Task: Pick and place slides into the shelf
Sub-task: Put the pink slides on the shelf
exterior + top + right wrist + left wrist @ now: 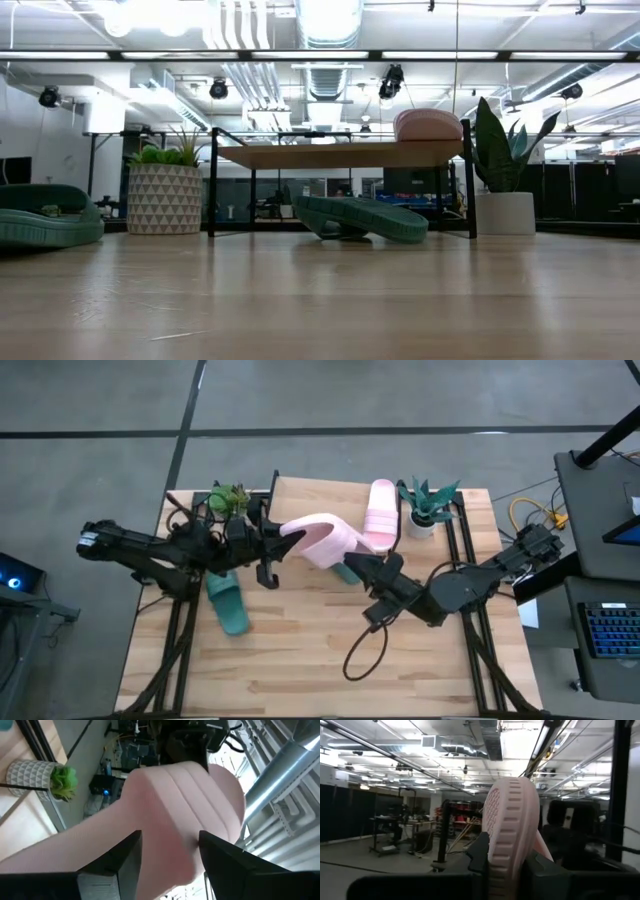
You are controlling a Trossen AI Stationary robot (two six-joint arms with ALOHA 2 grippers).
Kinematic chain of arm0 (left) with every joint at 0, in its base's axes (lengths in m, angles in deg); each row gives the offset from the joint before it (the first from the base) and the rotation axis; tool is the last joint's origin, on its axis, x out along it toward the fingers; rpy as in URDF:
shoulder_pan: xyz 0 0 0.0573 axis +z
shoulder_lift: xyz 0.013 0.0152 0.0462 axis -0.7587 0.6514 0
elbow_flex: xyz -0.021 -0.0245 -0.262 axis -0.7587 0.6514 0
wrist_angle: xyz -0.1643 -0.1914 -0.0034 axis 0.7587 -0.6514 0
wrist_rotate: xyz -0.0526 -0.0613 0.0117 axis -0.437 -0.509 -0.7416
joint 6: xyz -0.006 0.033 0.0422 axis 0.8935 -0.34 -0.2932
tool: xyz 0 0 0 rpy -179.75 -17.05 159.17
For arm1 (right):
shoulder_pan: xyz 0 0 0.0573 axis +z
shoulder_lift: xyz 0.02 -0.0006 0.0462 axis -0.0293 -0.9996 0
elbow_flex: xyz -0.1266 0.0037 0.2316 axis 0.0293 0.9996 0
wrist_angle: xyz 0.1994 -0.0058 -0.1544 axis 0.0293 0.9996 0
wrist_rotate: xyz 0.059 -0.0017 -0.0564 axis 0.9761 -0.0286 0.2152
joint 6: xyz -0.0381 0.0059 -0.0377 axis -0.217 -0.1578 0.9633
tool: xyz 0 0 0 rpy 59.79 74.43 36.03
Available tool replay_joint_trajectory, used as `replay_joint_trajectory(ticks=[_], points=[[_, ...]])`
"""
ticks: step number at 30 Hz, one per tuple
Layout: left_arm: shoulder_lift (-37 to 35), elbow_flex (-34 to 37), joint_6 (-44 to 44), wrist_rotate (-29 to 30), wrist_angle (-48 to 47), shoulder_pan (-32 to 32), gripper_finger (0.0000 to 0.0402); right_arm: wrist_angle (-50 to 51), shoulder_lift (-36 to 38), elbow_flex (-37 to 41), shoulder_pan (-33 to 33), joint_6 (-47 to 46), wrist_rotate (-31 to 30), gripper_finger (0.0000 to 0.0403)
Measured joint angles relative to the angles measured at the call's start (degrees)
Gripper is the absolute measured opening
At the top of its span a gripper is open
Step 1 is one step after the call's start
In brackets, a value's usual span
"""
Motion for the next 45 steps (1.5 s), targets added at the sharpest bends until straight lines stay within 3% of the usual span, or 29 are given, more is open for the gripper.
replay_joint_trajectory(ticks=[22, 28, 33, 40, 45], points=[[5.1, -0.1, 5.9, -4.5, 0.9, 1.6, 0.0023, -1.1, 0.0, -0.3, -0.3, 8.8, 0.6, 0.0184], [5.1, -0.1, 5.9, -6.1, 0.8, 2.0, 0.0027, -1.1, 0.0, -0.3, -0.3, 4.5, 0.5, 0.0125], [5.1, -0.1, 5.6, -6.4, -0.1, 2.1, 0.0067, -1.3, 0.0, -0.3, -0.3, -0.1, 0.2, 0.0022], [5.0, -0.1, -9.6, -11.3, -0.4, 2.1, 0.0119, -1.0, 0.3, -0.8, -0.3, -4.0, -2.2, 0.0010], [4.9, -0.1, -18.0, -12.3, -0.1, 2.1, 0.0185, 1.4, 1.8, -0.8, -0.3, -9.1, -3.1, 0.0010]])
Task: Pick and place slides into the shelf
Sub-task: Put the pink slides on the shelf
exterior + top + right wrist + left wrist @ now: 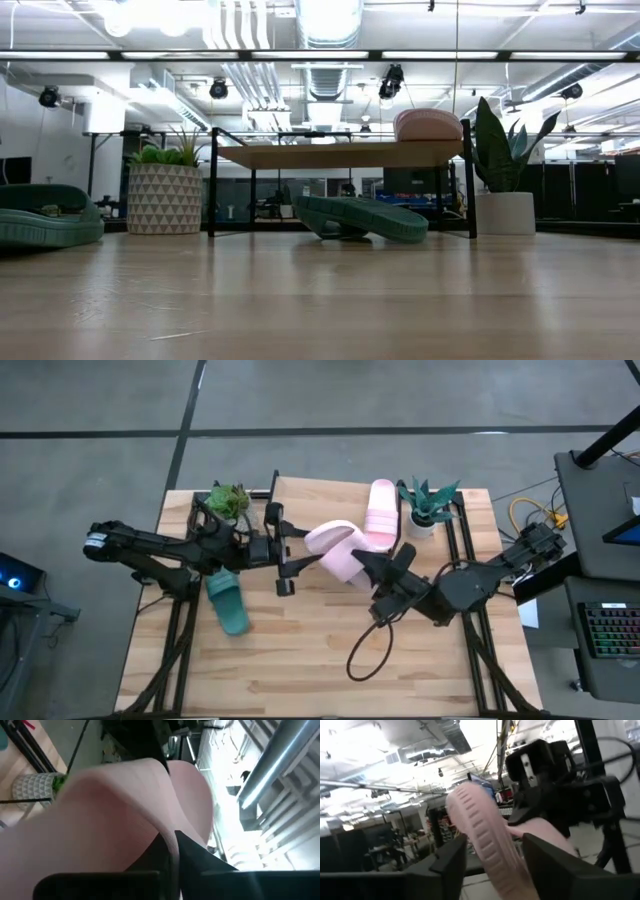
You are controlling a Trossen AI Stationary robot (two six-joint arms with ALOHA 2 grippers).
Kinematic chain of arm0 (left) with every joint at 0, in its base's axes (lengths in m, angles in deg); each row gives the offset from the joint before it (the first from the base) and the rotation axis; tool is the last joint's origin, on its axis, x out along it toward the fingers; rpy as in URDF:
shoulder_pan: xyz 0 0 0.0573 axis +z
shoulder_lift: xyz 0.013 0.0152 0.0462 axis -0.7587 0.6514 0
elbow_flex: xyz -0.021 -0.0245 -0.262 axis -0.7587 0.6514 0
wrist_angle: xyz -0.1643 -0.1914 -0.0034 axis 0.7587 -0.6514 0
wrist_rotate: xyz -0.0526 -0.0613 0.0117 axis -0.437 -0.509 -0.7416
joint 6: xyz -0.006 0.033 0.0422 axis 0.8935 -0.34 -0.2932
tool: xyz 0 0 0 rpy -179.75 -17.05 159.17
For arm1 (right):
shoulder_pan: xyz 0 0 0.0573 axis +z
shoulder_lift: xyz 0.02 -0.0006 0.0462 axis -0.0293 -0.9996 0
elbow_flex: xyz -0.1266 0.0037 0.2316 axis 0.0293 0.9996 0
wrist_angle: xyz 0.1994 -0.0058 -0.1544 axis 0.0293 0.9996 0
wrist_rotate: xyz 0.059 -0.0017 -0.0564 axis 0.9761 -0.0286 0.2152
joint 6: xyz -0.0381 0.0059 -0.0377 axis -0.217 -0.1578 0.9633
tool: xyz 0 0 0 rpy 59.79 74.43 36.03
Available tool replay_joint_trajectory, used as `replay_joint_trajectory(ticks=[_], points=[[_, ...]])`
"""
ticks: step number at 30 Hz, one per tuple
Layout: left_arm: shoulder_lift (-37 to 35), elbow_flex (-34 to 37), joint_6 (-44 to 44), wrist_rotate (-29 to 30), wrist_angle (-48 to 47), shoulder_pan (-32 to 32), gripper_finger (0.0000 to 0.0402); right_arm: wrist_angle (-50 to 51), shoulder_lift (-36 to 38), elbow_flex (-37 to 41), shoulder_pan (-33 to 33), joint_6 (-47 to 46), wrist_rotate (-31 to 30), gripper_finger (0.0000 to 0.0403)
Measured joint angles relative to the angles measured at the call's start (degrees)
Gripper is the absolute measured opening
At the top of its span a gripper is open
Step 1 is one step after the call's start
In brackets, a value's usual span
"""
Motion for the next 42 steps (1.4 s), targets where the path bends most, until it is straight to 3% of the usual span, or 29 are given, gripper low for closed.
replay_joint_trajectory(ticks=[5, 11, 15, 19, 23, 27, 33, 42], points=[[-0.7, -0.3, -5.3, -0.1, -0.6, 0.0, 0.0246, 10.9, 2.8, 0.0, -0.1, -11.5, -1.0, 0.0009], [-4.0, -0.1, -16.1, -0.6, -3.9, -0.3, 0.0260, 26.9, 7.7, 0.0, -0.3, -30.0, -1.6, 0.0009], [-6.0, 0.0, -24.2, 0.0, -11.9, -1.0, 0.0260, 35.1, 11.3, 0.0, -0.2, -43.2, 6.8, 0.0009], [-7.3, 0.3, -32.6, -0.2, -19.0, -2.9, 0.0260, 39.3, 15.1, 0.0, -1.1, -54.0, 20.8, 0.0009], [-6.9, 1.6, -36.3, -0.2, -19.5, -5.3, 0.0260, 40.6, 17.9, 0.0, -3.2, -62.3, 36.0, 0.0009], [-4.6, 1.9, -43.3, -0.8, -18.4, -8.8, 0.0260, 40.7, 18.7, 0.3, -5.9, -69.3, 46.6, 0.0009], [0.5, 1.5, -50.4, -1.0, -11.8, -12.3, 0.0260, 40.7, 16.0, 1.0, -7.4, -73.3, 49.6, 0.0009], [1.6, 1.4, -51.4, -0.9, -9.9, -12.4, 0.0260, 36.5, 13.1, 1.0, -7.2, -74.3, 51.2, 0.0009]])
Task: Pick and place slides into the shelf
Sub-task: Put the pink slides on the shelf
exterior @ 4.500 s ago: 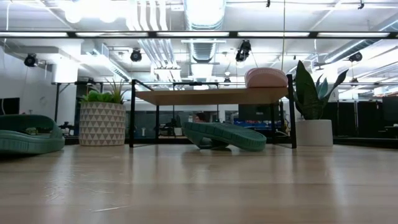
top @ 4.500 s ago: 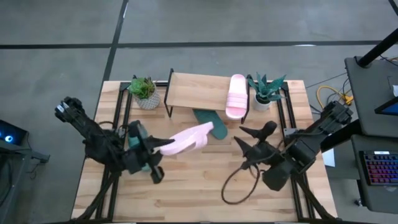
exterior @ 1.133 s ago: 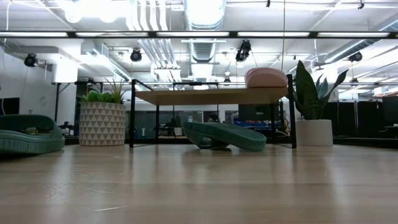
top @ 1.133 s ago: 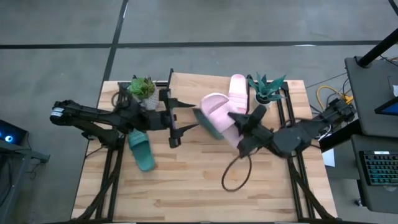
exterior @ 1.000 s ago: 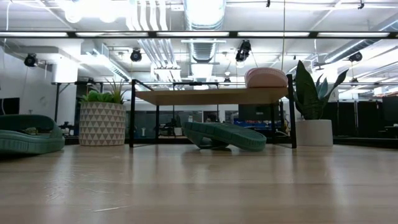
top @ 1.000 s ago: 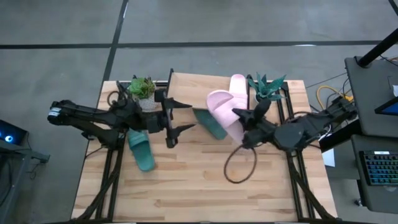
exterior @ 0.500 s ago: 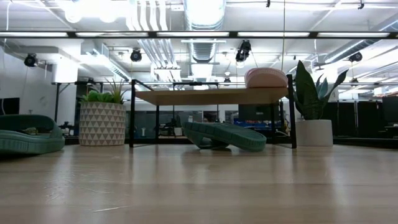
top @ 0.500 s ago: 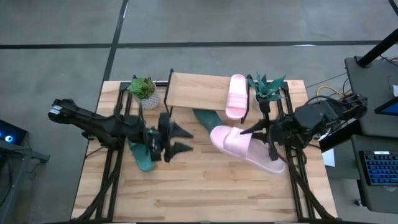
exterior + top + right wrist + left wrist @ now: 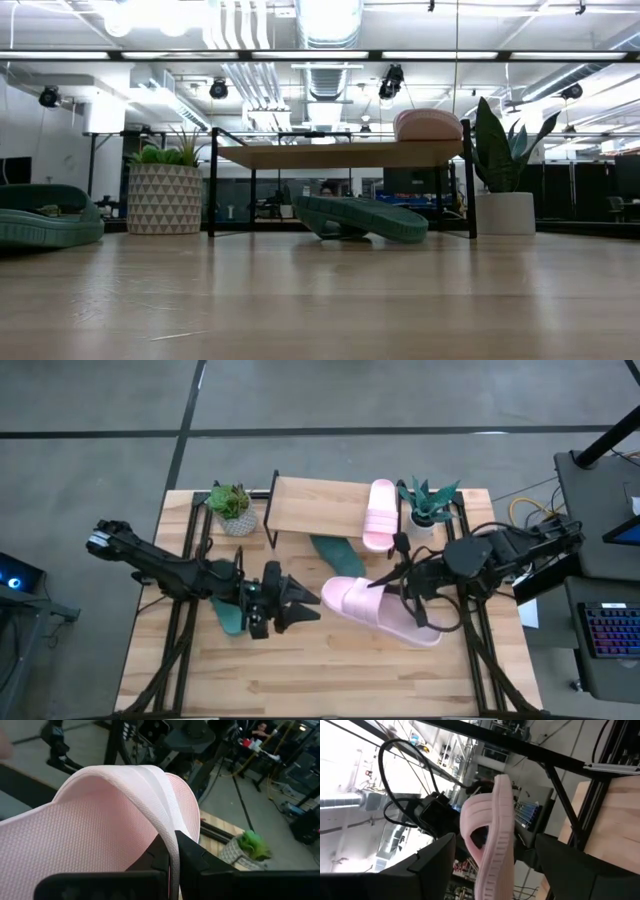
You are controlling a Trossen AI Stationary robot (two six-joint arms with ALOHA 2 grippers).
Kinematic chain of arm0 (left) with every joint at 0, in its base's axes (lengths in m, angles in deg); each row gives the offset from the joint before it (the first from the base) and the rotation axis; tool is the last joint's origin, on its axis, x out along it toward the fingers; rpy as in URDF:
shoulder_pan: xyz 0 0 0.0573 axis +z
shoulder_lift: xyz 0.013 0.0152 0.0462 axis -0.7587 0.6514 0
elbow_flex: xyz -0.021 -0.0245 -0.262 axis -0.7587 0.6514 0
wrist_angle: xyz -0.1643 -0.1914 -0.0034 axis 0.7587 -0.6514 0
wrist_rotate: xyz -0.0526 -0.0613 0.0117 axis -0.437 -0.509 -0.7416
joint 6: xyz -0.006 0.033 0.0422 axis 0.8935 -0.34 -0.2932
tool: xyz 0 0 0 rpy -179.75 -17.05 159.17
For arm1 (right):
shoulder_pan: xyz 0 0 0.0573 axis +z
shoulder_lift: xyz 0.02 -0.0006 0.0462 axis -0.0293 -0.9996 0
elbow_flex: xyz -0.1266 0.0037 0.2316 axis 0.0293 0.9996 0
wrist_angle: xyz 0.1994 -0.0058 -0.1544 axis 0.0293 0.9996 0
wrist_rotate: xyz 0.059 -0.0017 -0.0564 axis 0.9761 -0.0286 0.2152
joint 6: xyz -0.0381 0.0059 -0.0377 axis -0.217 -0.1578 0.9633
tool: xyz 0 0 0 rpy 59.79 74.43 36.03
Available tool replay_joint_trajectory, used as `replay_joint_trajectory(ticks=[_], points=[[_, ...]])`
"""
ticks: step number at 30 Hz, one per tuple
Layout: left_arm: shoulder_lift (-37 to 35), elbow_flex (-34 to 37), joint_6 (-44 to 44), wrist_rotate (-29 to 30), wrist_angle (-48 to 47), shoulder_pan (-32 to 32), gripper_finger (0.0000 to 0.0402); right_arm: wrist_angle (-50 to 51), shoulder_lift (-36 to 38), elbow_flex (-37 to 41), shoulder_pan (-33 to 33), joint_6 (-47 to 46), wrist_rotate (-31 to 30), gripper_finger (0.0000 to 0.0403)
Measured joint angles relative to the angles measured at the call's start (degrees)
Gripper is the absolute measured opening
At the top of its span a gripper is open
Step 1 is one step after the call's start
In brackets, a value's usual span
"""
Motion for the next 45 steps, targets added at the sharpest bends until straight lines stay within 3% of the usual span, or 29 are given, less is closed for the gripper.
replay_joint_trajectory(ticks=[7, 18, 40, 45], points=[[-0.4, 0.0, 0.4, -0.2, -0.1, 0.2, 0.0260, -4.3, -1.4, 0.0, 0.0, 0.0, 6.4, 0.0009], [-0.3, 0.0, 3.6, -4.8, 0.0, 0.2, 0.0260, -7.0, -4.5, 0.0, 0.0, 1.6, 6.7, 0.0009], [3.9, 0.1, 4.0, -5.9, 4.9, 0.3, 0.0260, -8.9, -4.8, -0.3, -0.4, 2.7, 8.9, 0.0009], [3.9, 0.1, 5.0, -5.9, 5.1, 0.3, 0.0240, -8.7, -4.8, -0.3, -0.4, 2.6, 8.9, 0.0009]])
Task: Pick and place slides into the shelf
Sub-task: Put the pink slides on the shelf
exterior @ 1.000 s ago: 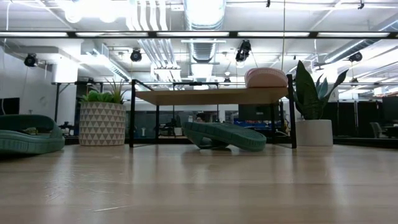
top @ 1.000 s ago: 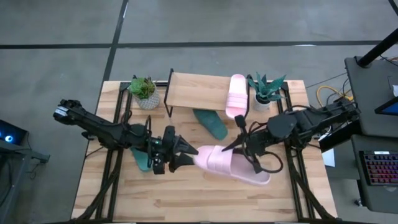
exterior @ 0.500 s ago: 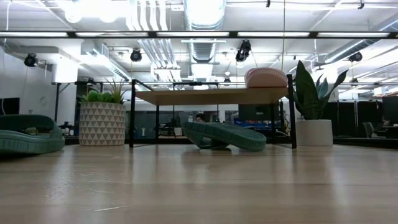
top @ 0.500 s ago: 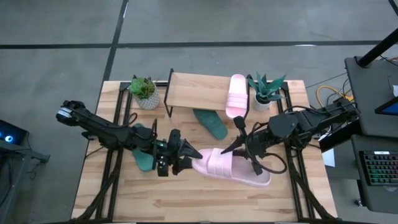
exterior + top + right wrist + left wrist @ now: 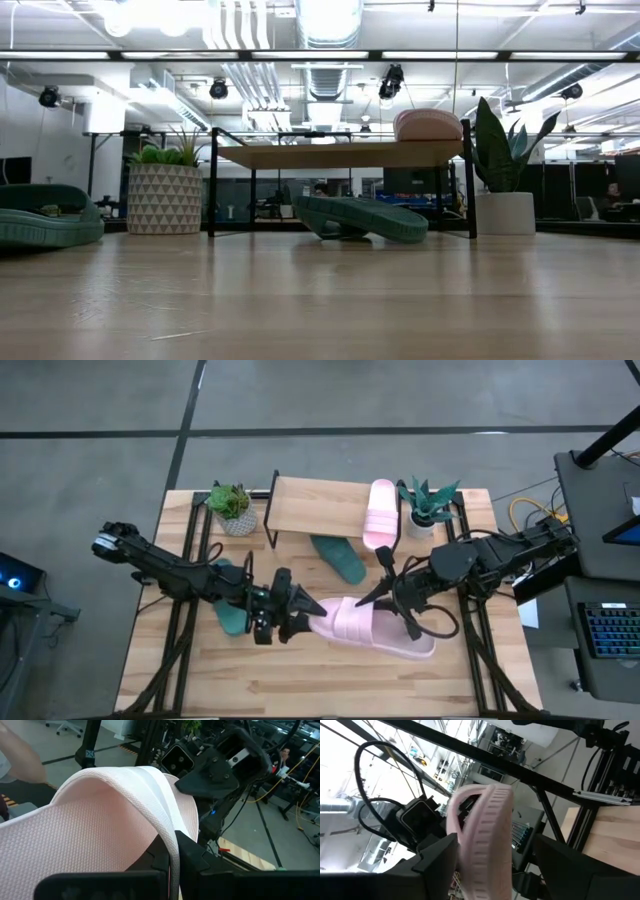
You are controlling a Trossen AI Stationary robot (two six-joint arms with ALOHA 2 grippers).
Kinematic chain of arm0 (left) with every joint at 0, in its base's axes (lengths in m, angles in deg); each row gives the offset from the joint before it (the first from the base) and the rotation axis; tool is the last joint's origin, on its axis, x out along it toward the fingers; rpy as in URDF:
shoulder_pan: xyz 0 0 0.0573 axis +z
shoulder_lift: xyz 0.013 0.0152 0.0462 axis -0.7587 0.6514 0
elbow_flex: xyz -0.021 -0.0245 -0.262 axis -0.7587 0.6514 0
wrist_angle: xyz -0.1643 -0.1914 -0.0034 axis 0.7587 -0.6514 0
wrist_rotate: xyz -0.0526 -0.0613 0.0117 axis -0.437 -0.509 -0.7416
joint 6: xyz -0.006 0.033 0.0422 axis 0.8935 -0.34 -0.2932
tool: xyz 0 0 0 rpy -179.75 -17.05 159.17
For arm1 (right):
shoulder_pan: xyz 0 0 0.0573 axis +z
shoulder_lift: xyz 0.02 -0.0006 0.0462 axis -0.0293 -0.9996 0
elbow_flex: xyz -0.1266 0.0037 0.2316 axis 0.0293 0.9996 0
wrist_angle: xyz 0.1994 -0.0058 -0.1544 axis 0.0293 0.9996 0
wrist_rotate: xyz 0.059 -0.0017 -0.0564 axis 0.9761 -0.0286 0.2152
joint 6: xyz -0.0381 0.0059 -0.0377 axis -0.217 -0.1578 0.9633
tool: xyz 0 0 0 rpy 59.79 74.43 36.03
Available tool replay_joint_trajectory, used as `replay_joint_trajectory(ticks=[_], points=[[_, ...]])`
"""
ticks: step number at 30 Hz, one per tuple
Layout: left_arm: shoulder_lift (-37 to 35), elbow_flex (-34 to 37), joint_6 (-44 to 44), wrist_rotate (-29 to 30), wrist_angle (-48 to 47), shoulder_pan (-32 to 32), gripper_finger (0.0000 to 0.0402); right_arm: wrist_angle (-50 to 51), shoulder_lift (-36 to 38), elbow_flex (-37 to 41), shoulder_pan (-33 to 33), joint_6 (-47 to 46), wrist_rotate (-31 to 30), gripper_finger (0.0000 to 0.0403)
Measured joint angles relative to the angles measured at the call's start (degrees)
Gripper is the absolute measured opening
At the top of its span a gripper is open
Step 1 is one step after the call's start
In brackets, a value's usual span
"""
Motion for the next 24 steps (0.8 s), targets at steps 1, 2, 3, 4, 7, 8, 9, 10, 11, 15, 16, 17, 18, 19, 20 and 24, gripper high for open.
replay_joint_trajectory(ticks=[1, 2, 3, 4, 7, 8, 9, 10, 11, 15, 16, 17, 18, 19, 20, 24], points=[[0.0, 0.0, 0.0, 0.0, -0.1, 0.0, 0.0232, 0.0, 0.0, 0.0, -0.1, 0.0, 0.0, 0.0009], [0.0, 0.0, 0.0, 0.0, -0.1, 0.0, 0.0224, 0.0, 0.0, 0.0, -0.3, -0.2, 0.0, 0.0009], [0.0, -0.1, 0.0, 0.0, -0.1, 0.0, 0.0214, 0.0, 0.0, 0.0, -0.3, -0.5, 0.0, 0.0009], [0.0, -0.1, 0.0, 0.0, 0.0, 0.0, 0.0204, 0.0, 0.0, 0.0, -0.3, -0.7, 0.0, 0.0009], [0.0, -0.3, 0.0, 0.0, 0.0, 0.0, 0.0172, 0.0, 0.0, 0.0, -0.5, -0.7, 0.0, 0.0009], [0.0, -0.4, 0.0, 0.0, 0.0, 0.0, 0.0161, 0.0, 0.0, 0.0, -0.6, -0.7, 0.0, 0.0009], [0.0, -0.6, 0.0, 0.0, 0.0, 0.0, 0.0150, 0.0, -0.2, 0.0, -0.7, -0.7, 0.0, 0.0009], [0.0, -0.7, 0.0, 0.0, 0.0, 0.0, 0.0140, 0.0, -0.3, 0.0, -0.8, -0.7, 0.0, 0.0009], [0.0, -0.8, 0.0, 0.0, -0.2, 0.0, 0.0130, 0.0, -0.4, 0.0, -0.9, -0.7, 0.0, 0.0009], [0.0, -1.0, 0.0, 0.0, -0.4, 0.1, 0.0092, -0.1, -0.7, -0.1, -1.0, -1.1, 0.4, 0.0009], [0.0, -1.1, -0.2, 0.1, -0.5, 0.1, 0.0081, -0.1, -0.7, -0.1, -0.9, -1.1, 0.4, 0.0009], [0.0, -1.1, -0.3, 0.3, -0.7, 0.1, 0.0070, -0.1, -0.7, -0.2, -1.0, -1.1, 0.4, 0.0009], [0.0, -1.2, -0.3, 0.4, -1.0, 0.1, 0.0057, -0.1, -0.7, -0.2, -1.0, -1.1, 0.4, 0.0009], [0.0, -1.3, -0.3, 0.4, -1.3, 0.2, 0.0043, -0.1, -0.7, -0.3, -1.0, -1.1, 0.3, 0.0009], [0.0, -1.3, -0.3, 0.6, -1.6, 0.2, 0.0029, -0.1, -0.6, -0.3, -1.0, -1.1, 0.2, 0.0009], [0.0, -1.4, -0.3, 2.0, -1.4, 0.3, 0.0017, 0.1, -0.3, -0.5, -1.0, -0.6, -0.3, 0.0022]])
